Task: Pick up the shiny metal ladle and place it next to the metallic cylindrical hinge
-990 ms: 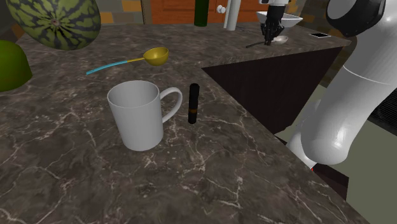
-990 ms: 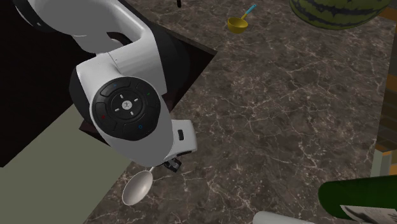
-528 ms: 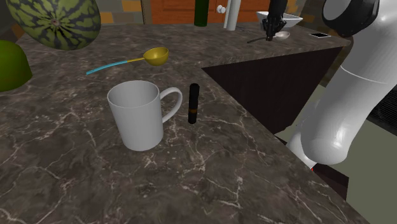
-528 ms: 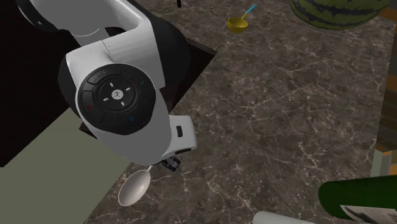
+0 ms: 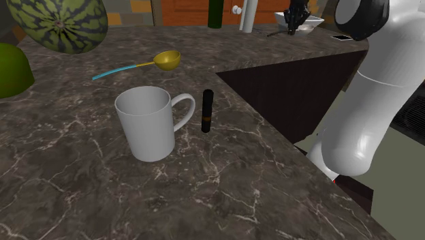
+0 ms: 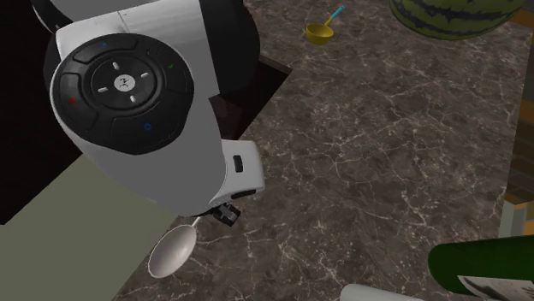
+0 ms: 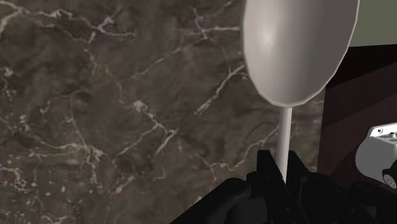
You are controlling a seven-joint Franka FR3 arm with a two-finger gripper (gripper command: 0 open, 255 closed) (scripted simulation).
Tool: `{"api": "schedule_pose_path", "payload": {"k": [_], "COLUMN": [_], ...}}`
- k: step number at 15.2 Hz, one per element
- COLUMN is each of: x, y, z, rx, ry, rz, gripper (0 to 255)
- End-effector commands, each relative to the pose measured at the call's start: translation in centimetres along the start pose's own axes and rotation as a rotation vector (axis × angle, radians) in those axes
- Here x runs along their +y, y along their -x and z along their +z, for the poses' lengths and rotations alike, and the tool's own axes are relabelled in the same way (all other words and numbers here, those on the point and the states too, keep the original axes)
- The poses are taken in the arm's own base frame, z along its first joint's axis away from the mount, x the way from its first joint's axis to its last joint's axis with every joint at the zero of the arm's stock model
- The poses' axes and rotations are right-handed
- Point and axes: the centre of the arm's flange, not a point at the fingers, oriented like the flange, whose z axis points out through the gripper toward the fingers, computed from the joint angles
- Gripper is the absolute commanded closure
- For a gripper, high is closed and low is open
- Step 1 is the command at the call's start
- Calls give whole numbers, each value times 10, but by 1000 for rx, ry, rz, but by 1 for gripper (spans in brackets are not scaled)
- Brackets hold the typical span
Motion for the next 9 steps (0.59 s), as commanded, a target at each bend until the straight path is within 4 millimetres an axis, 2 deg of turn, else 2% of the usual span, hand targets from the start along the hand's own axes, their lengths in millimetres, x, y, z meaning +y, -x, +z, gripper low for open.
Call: {"api": "schedule_pose_path", "payload": {"k": [1, 9], "x": [-1, -5], "y": [0, 1], "z": [-10, -52], "rx": [0, 0], "ry": [0, 0], "rz": [-1, -1], "gripper": [255, 255]}}
